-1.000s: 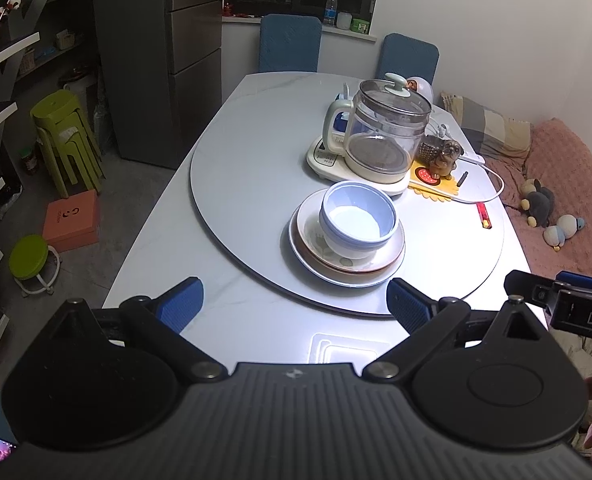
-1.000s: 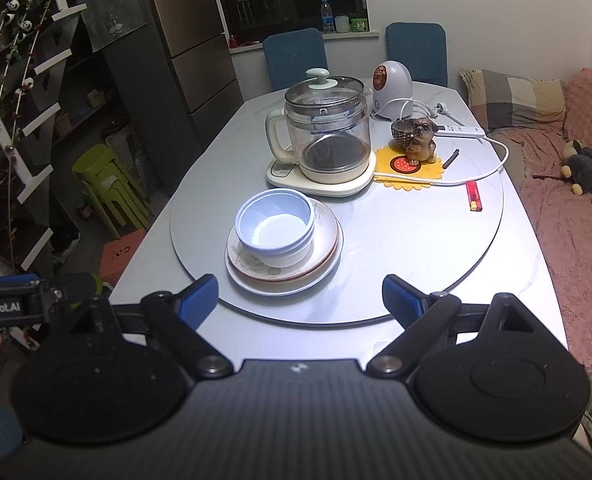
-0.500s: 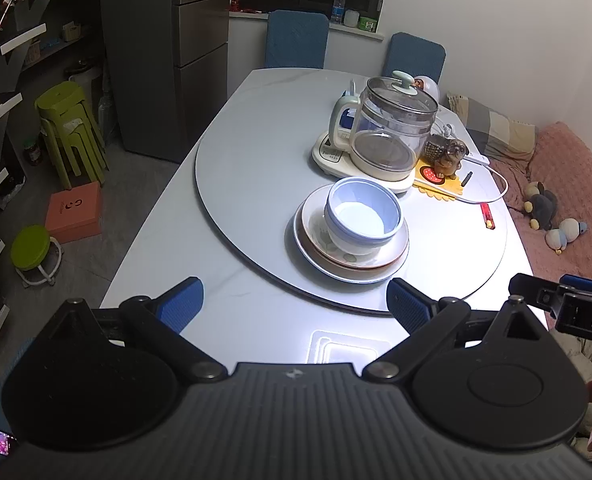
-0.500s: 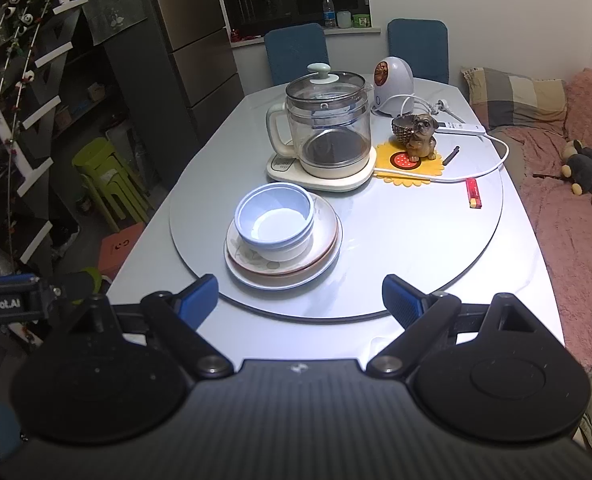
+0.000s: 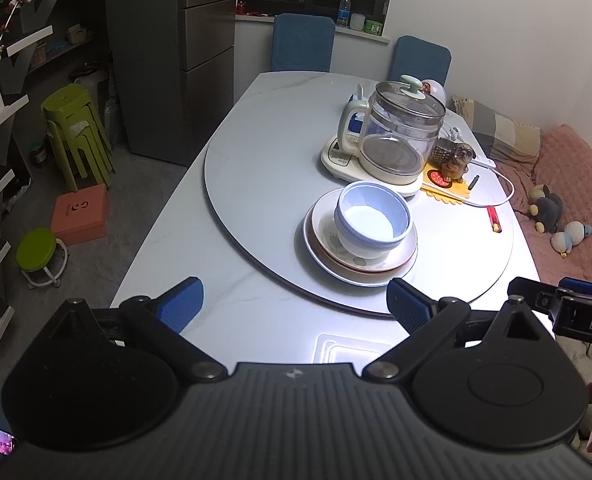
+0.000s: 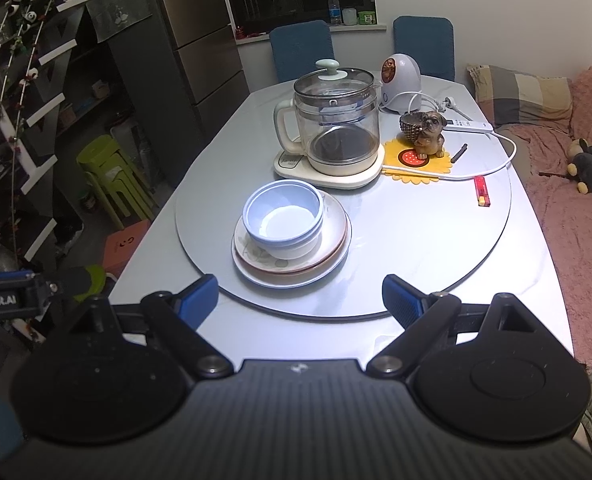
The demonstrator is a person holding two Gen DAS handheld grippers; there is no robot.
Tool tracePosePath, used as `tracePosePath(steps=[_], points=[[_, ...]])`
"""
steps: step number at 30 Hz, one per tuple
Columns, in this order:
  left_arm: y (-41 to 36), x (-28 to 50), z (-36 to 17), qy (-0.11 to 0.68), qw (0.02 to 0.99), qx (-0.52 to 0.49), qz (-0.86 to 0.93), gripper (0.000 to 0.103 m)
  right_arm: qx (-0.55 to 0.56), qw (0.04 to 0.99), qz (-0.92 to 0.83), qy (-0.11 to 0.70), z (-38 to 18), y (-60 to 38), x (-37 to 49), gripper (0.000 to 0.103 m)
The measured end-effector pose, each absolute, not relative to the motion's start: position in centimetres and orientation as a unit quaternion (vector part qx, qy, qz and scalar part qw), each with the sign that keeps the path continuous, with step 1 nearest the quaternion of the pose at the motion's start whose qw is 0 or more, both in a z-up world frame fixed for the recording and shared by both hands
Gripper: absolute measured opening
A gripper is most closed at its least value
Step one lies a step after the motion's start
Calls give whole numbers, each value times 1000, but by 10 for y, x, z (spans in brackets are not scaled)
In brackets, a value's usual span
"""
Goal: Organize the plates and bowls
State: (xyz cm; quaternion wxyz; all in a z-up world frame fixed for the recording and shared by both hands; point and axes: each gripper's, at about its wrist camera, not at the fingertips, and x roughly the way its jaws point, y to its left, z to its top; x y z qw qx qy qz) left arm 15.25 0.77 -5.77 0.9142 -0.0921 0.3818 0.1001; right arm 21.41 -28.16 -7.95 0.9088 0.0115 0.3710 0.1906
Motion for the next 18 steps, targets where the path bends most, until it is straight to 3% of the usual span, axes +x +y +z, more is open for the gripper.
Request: tracePosePath(steps=[18], points=[[9, 149, -57, 384, 913, -94, 99, 100, 10, 908, 191, 373, -80, -279, 212, 90]])
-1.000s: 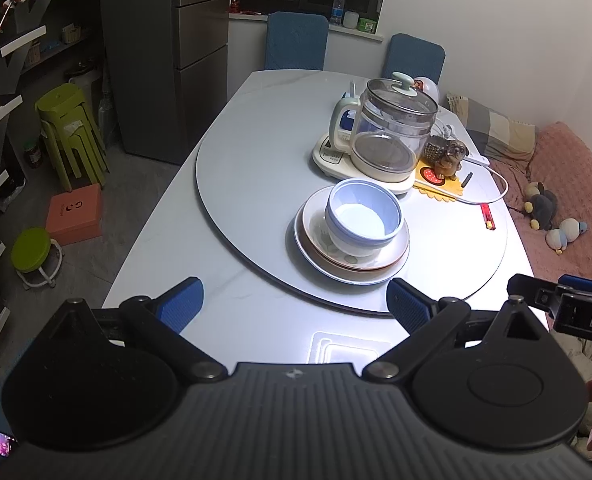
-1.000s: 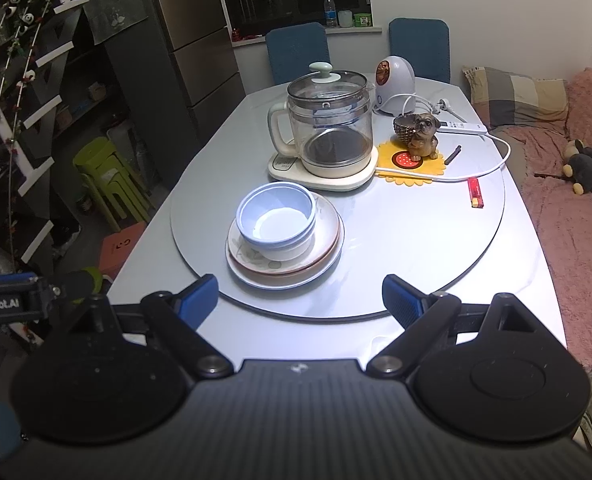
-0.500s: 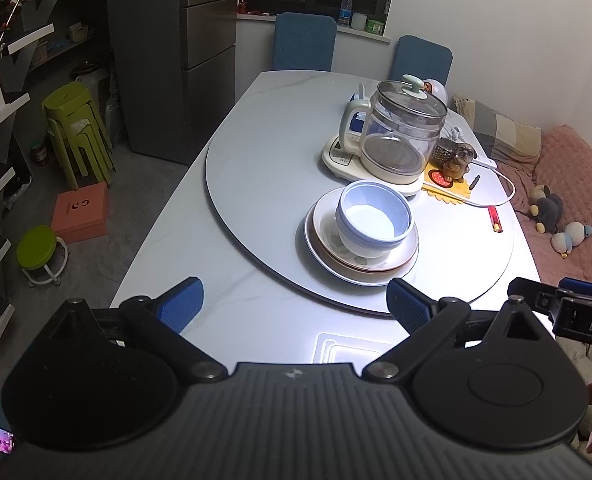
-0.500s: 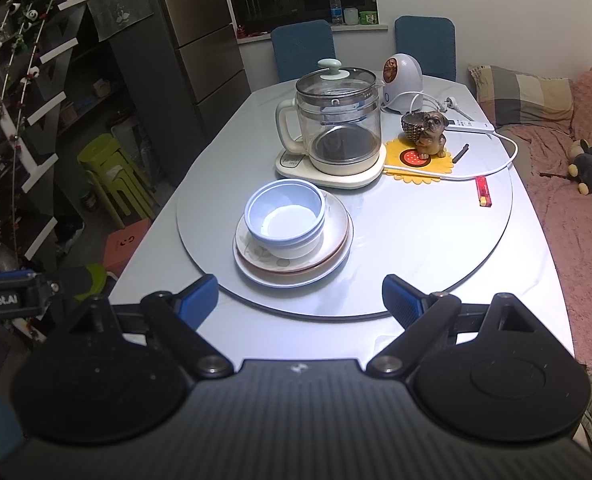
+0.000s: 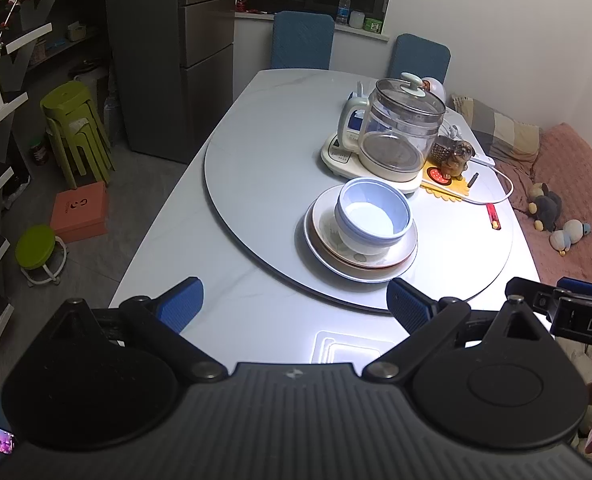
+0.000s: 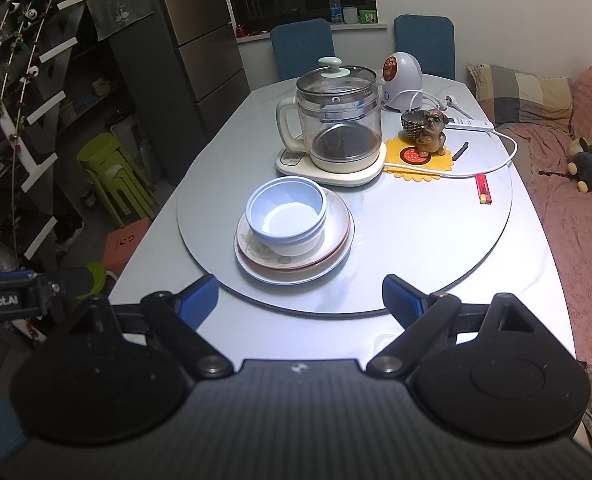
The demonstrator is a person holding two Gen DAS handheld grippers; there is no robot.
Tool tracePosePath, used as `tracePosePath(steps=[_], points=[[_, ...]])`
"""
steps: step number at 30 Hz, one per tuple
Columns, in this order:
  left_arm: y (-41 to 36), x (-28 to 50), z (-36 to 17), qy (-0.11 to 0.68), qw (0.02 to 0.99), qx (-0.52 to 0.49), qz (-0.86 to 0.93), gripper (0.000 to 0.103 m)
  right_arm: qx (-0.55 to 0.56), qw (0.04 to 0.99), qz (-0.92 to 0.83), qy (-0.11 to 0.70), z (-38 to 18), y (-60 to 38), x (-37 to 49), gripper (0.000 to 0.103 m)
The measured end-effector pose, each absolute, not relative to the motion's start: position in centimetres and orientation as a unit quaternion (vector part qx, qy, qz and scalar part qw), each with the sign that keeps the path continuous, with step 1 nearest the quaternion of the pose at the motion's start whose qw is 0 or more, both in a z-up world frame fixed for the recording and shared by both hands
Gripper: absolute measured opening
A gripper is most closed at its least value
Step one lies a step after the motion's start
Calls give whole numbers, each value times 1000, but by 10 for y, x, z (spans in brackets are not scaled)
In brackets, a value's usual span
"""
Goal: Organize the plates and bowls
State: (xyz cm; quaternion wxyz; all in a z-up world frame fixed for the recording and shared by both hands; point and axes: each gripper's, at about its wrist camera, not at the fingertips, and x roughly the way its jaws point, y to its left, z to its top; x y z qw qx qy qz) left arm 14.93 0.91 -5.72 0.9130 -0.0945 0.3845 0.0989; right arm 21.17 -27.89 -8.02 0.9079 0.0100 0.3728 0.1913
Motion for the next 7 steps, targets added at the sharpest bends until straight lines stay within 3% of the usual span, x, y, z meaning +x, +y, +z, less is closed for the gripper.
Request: tracePosePath(steps=[7], points=[[9, 145, -58, 384, 913, -95, 98, 100, 12, 908, 190, 373, -81, -278, 208, 90]])
